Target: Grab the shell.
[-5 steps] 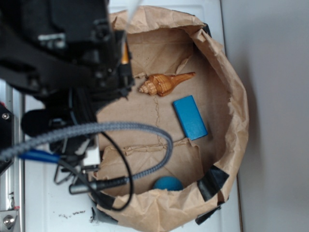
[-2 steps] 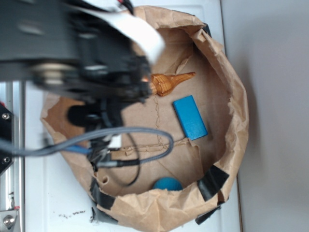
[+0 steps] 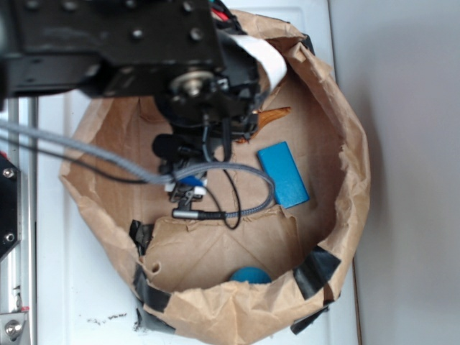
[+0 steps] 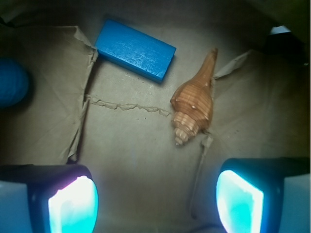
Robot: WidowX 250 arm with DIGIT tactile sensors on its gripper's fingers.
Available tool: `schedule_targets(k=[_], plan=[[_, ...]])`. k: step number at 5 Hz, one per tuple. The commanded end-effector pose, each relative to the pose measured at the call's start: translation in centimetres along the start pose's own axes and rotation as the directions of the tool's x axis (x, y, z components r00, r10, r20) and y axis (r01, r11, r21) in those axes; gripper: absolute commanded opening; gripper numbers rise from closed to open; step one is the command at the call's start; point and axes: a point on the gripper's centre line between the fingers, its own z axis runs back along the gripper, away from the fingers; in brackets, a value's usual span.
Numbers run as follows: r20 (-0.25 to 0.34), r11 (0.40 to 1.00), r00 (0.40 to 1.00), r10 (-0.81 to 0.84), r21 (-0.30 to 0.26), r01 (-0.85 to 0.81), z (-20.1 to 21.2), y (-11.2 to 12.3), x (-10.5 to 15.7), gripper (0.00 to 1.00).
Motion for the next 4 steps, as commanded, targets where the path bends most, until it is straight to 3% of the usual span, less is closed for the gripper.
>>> schedule_targets(k=[1, 2, 3, 4], plan=[[0.040, 1.000, 0.999, 0.009, 0.014, -0.009, -0.9, 3.0, 2.2, 1.00], [0.034, 1.000, 0.999, 0.027, -0.004, -0.027, -1.5, 3.7, 3.1, 1.00], [0.069, 1.000, 0.998, 0.011, -0.012, -0.010, -2.7, 4.0, 3.7, 1.00], [0.062, 1.000, 0.998, -0.007, 0.008, 0.006, -4.3, 4.1, 4.4, 1.00]])
